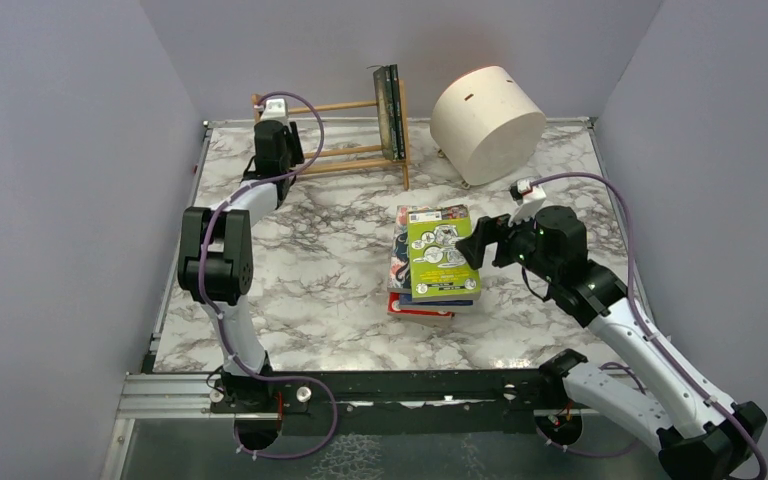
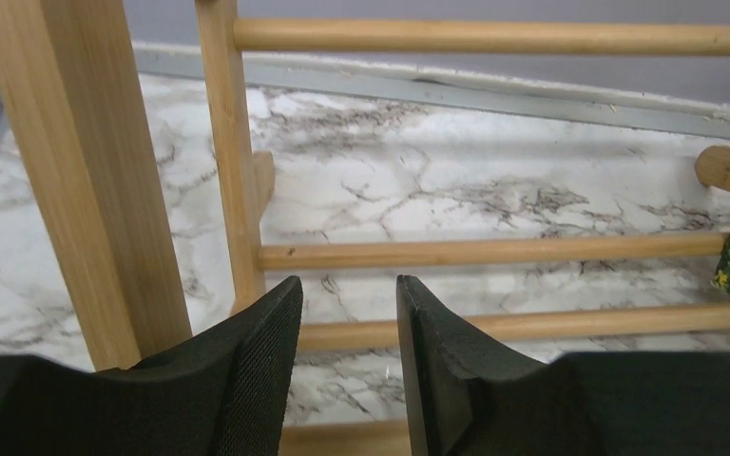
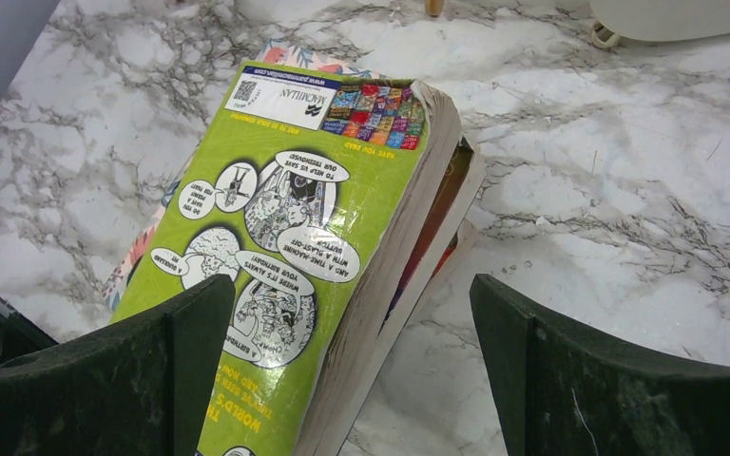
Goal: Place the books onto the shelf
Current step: Adjust the shelf at the center of the board.
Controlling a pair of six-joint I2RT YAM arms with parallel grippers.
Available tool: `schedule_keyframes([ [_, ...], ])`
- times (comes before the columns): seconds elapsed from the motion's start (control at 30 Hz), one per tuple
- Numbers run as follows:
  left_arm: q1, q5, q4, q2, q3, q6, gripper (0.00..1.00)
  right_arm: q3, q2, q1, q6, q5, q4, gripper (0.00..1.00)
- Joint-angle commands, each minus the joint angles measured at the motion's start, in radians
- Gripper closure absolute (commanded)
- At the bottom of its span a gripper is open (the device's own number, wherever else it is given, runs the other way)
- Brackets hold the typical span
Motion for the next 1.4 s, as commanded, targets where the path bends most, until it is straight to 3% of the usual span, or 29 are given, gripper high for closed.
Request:
schedule_keyframes([
  [0.0,0.033,0.069,0.06,0.07,0.082,0.113,0.68,-0.006,0.018,0.005,-0.007,-0.034,0.04,0.07],
  [0.07,0.049,0.101,0.062,0.105,0.12,0.15,0.71,-0.004,0.026,0.006,-0.007,-0.034,0.039,0.07],
  [0.7,0.14,0.137,0.064,0.316,0.379,0.274,0.71,-0.008,0.041,0.006,-0.004,-0.019,0.026,0.06],
  [1.07,0.156,0.24,0.098,0.291,0.388,0.171,0.66,-0.004,0.032,0.006,-0.007,-0.005,0.03,0.07],
  [1.37,0.08,0.272,0.108,0.24,0.411,0.114,0.62,-0.011,-0.002,0.006,-0.006,-0.007,0.033,0.07],
])
